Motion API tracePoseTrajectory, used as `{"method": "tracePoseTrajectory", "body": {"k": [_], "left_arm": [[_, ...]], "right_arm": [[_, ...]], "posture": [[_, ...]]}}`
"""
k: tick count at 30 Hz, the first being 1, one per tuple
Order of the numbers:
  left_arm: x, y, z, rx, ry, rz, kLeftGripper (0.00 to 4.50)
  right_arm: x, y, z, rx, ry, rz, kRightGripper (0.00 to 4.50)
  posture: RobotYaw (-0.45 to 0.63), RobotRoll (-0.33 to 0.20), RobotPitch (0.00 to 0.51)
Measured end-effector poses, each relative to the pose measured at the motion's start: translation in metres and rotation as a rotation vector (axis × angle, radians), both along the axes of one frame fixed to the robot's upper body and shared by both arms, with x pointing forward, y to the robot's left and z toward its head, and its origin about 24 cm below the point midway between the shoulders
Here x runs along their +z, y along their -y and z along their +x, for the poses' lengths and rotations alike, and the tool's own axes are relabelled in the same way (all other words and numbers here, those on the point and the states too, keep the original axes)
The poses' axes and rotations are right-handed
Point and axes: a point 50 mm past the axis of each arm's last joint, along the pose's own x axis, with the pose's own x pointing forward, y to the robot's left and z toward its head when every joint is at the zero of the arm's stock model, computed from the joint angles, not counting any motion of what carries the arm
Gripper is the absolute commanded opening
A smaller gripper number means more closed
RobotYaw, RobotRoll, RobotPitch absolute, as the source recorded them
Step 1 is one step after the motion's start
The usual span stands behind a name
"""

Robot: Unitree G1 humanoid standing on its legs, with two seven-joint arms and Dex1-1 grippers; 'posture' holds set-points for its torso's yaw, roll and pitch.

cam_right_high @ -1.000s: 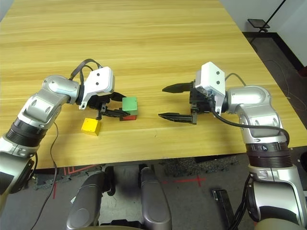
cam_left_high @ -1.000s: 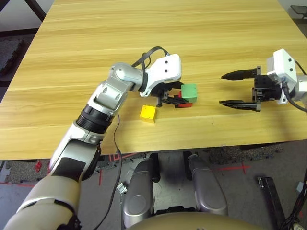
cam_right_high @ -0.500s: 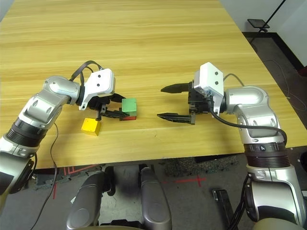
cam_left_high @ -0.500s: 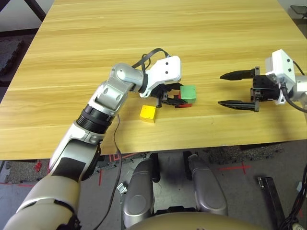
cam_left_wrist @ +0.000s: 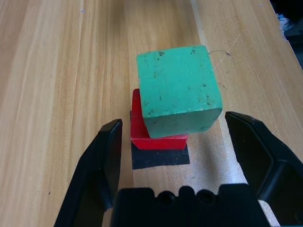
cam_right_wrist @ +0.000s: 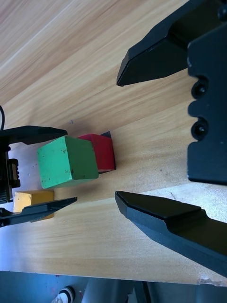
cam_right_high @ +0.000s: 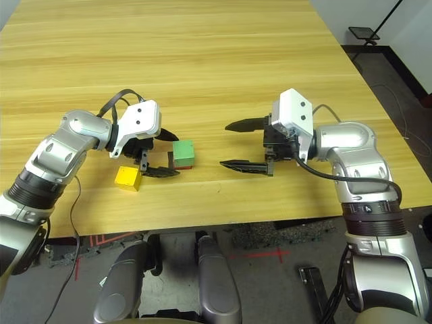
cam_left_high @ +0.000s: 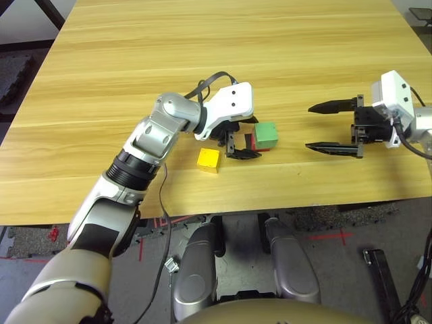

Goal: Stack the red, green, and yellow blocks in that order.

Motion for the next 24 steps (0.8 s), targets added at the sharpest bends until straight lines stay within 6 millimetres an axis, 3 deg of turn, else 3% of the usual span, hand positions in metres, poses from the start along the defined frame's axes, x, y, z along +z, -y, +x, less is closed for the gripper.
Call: {"method": "tracePoseTrajectory", "body": {"k": [14, 24], "left_arm": [[0.010, -0.020, 0.005, 0.044, 0.007, 0.062, 4.46], [0.033, -0.064, 0.005, 0.080, 0.034, 0.080, 4.46]], "right_arm": [[-0.002, -0.002, 0.001, 0.011, -0.005, 0.007, 4.50], [0.001, -0.002, 0.003, 0.026, 0.007, 0.005, 4.50]], "posture": [[0.15, 0.080, 0.265], [0.16, 0.079, 0.254]]}}
